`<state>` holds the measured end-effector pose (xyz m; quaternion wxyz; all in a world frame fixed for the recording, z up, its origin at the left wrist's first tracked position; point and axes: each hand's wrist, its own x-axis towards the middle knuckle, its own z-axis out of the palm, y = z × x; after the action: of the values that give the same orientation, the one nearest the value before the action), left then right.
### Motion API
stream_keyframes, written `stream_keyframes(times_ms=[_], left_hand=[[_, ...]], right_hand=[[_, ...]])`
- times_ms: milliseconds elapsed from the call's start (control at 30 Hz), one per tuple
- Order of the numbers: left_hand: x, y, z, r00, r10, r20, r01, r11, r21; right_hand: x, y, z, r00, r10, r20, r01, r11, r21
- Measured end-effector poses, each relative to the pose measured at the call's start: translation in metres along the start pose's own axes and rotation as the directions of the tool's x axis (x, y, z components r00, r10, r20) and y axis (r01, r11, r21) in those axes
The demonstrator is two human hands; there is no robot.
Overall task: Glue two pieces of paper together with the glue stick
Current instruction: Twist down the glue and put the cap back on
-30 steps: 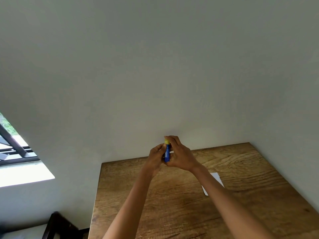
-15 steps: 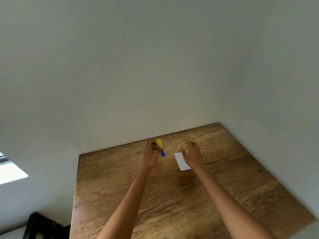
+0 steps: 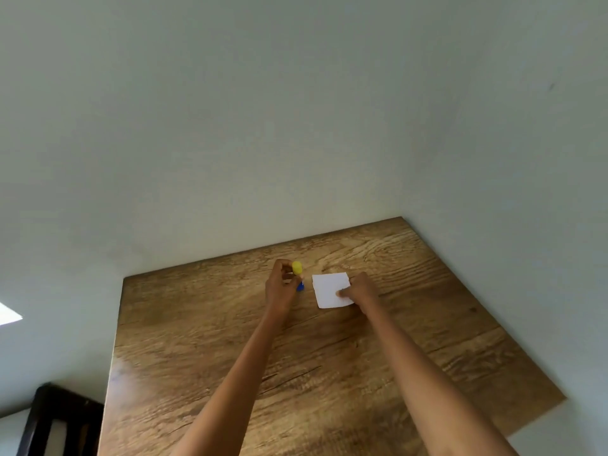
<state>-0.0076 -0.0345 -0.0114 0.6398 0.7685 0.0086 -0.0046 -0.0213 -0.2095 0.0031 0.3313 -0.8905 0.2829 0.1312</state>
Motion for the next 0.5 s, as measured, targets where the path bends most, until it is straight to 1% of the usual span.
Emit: stream_keyframes(times_ms=[67,167,233,300,367,433,500], left_hand=[[0.005,0.001,-0.001,1.0,-0.007,-0.023,0.007,1.0,-0.001],[0.012,0.001,-0.003,0.999,-0.008,-0.049,0.008,1.0,-0.014],[0.019,0.001,-0.003,0.998,0.006,-0.062,-0.007,1.0,-0.013],[0.028,0.002,-0.003,0.996,0.006,-0.088,-0.004,1.0,0.016],[0.04,0.003,-0.001,0.992,-0.013,-0.126,0.018,0.999,0.036],[0.049,0.004,0.0,0.99,-0.003,-0.143,0.008,0.999,0.031],[0.054,0.006,0.002,0.988,0.024,-0.153,-0.02,0.999,0.029]], right_hand=[[0.005,0.001,-0.001,1.0,0.022,0.003,-0.022,0.999,0.038],[0.014,-0.001,0.0,0.999,0.016,-0.036,-0.012,0.995,0.099],[0.023,-0.005,-0.002,0.998,0.024,-0.06,-0.01,0.973,0.232],[0.034,-0.014,-0.005,0.996,0.058,-0.066,-0.024,0.903,0.428],[0.046,-0.024,-0.01,0.993,0.102,-0.05,-0.055,0.815,0.577],[0.056,-0.033,-0.013,0.989,0.138,-0.046,-0.074,0.752,0.655],[0.067,-0.041,-0.013,0.983,0.177,-0.042,-0.099,0.714,0.693]])
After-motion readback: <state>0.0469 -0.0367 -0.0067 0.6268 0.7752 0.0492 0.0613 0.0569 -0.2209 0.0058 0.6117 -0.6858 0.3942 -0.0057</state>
